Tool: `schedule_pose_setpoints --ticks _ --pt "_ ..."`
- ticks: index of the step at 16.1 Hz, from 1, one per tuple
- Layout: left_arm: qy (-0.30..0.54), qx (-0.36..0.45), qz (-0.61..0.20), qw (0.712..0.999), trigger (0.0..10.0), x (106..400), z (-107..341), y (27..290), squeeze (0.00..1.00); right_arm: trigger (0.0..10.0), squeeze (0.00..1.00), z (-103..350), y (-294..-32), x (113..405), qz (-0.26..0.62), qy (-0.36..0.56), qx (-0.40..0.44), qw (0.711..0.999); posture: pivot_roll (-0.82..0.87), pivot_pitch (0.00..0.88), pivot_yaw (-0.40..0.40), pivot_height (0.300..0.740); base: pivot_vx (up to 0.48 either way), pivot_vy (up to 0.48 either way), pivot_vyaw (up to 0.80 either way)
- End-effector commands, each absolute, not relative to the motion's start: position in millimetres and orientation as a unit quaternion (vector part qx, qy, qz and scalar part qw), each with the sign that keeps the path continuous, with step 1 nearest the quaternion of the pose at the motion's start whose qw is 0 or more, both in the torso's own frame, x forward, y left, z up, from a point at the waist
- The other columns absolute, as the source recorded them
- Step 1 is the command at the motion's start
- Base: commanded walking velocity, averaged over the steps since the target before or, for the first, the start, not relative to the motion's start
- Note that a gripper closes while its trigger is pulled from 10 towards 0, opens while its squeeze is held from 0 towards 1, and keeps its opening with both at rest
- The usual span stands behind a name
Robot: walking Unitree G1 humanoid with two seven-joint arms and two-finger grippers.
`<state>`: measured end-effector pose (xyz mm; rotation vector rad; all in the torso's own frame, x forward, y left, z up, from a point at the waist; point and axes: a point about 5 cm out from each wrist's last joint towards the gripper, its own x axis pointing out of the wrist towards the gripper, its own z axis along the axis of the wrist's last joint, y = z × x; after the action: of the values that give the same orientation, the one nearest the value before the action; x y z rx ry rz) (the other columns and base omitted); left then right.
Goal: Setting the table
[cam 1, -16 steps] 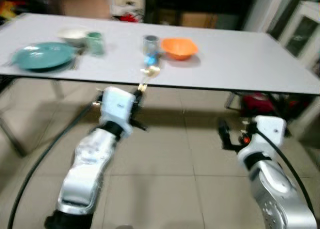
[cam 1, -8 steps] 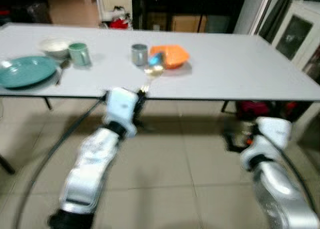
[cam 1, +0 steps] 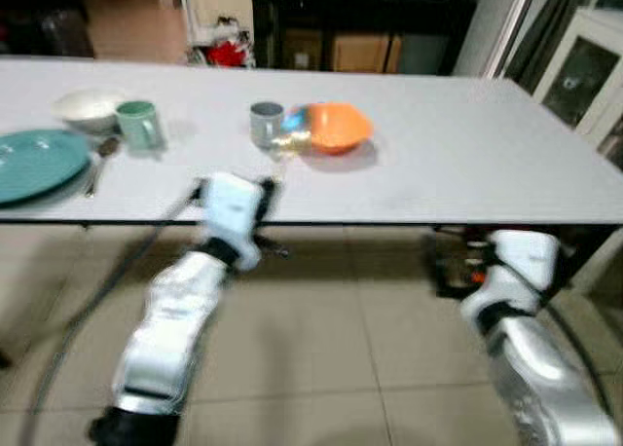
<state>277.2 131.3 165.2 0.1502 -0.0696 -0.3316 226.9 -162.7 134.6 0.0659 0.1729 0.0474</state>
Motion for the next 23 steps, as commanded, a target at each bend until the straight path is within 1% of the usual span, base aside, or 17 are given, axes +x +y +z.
schedule_pose_setpoints --ticks 1,7,8,12,14,16,19,21,23 --pt "-0.046 0.072 -0.185 0.979 10.0 276.8 169.9 118.6 0.0 10.0 0.0 137.9 -173.2 225.0 0.005 0.08 0.024 0.996 0.0 0.0 -0.045 0.74 0.424 0.0 0.0" --pt "-0.037 0.071 -0.174 0.981 10.0 276.3 166.3 121.6 0.0 10.0 0.0 137.0 -170.5 225.9 0.028 0.088 0.023 0.995 0.0 0.0 -0.053 0.74 0.422 0.0 0.0" --pt "-0.025 0.077 -0.168 0.982 10.0 276.9 162.3 123.4 0.0 10.0 0.0 136.1 -163.2 224.4 0.087 0.097 0.017 0.991 0.0 0.0 -0.06 0.74 0.424 0.0 0.0" --pt "0.015 0.082 -0.144 0.986 10.0 277.5 148.1 130.5 0.0 10.0 0.0 134.8 -162.0 221.4 0.157 0.116 0.011 0.981 0.0 0.0 -0.065 0.74 0.415 0.0 0.0" --pt "0.047 0.082 -0.119 0.988 10.0 278.0 138.8 137.1 0.0 10.0 0.0 134.9 -160.5 216.3 0.212 0.125 -0.004 0.969 0.01 0.0 -0.07 0.74 0.384 0.0 0.0" --pt "0.073 0.074 -0.092 0.99 10.0 278.7 131.6 144.5 0.0 10.0 0.0 135.0 -162.1 214.7 0.231 0.131 -0.012 0.964 0.01 0.0 -0.071 0.74 0.0 0.0 0.0" --pt "0.117 0.094 -0.081 0.985 10.0 277.6 122.4 150.3 0.0 10.0 0.0 134.5 -161.9 213.9 0.26 0.139 -0.023 0.955 0.02 0.0 -0.069 0.74 0.0 0.0 0.0" --pt "0.138 0.091 -0.069 0.984 10.0 276.7 119.3 152.3 0.0 10.0 0.0 134.1 -158.7 211.7 0.295 0.146 -0.03 0.944 0.02 0.0 -0.068 0.74 0.0 0.0 0.0" --pt "0.18 0.094 -0.057 0.978 10.0 274.9 111.5 156.0 0.0 10.0 0.0 132.9 -155.0 209.3 0.328 0.152 -0.036 0.932 0.03 0.0 -0.07 0.74 0.0 0.0 0.0"
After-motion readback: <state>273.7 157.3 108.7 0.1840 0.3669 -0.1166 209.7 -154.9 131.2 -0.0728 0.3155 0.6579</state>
